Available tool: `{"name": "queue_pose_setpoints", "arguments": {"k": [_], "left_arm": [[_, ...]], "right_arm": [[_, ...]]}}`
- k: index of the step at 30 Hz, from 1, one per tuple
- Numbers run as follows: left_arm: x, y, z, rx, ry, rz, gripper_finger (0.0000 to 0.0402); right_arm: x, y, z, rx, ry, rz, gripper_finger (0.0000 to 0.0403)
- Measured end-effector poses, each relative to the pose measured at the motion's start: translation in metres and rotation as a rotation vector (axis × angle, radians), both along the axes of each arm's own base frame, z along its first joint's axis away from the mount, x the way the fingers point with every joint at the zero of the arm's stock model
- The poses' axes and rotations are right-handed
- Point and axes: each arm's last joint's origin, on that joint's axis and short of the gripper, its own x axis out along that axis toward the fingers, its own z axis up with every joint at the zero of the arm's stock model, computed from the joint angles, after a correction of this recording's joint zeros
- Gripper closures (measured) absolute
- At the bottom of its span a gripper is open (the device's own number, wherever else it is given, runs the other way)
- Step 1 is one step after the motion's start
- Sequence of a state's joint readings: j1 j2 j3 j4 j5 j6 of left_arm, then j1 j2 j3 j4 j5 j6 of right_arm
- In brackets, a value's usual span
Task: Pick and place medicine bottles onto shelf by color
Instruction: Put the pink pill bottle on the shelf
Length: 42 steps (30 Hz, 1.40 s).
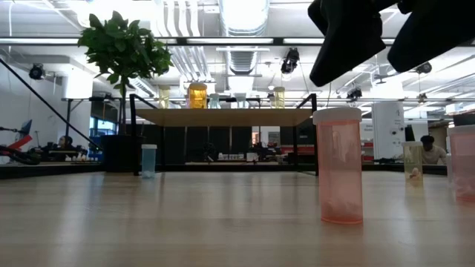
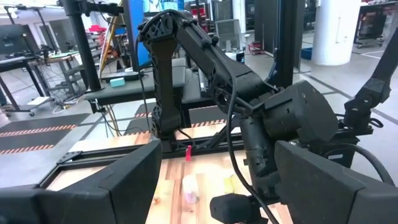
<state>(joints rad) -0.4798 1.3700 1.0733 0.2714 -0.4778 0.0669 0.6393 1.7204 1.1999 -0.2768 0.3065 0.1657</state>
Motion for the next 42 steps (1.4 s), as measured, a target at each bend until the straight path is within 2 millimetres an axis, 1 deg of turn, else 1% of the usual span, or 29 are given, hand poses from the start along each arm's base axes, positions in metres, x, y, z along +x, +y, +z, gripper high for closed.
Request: {"name": "queue_pose_setpoints", "arguments": {"k": [3, 8, 11, 16, 21, 26, 34, 37, 42], "left_arm": [[-0.001, 0.000, 0.000, -0.001, 0.001, -0.002, 0.0107], [-0.005, 0.000, -0.005, -0.005, -0.001, -0.008, 0.0107], [-0.008, 0.001, -0.007, -0.012, -0.010, -0.008, 0.0107], [-0.009, 0.002, -0.004, -0.019, -0.026, -0.008, 0.0107], [-0.009, 0.002, -0.004, -0.021, -0.033, -0.008, 0.0107], [-0.009, 0.002, -0.004, -0.019, -0.033, -0.007, 0.0107], [-0.009, 0.002, -0.004, -0.019, -0.032, -0.008, 0.0107], [-0.009, 0.002, -0.004, -0.019, -0.032, -0.008, 0.0107], [-0.009, 0.002, -0.004, -0.019, -0.032, -0.008, 0.0107]], "right_arm": [[0.003, -0.002, -0.007, 0.011, -0.008, -0.014, 0.0114], [0.001, -0.007, -0.024, 0.038, -0.065, -0.009, 0.0128], [-0.002, -0.010, -0.026, 0.065, -0.105, -0.009, 0.0139], [-0.005, -0.015, -0.034, 0.095, -0.150, -0.012, 0.0158], [-0.005, -0.020, -0.039, 0.135, -0.155, -0.012, 0.0169], [-0.005, -0.024, -0.043, 0.177, -0.144, -0.017, 0.0172], [-0.005, -0.025, -0.043, 0.181, -0.141, -0.013, 0.0174], [-0.005, -0.025, -0.044, 0.181, -0.139, -0.015, 0.0181], [-0.005, -0.025, -0.044, 0.184, -0.138, -0.017, 0.0204]]}}
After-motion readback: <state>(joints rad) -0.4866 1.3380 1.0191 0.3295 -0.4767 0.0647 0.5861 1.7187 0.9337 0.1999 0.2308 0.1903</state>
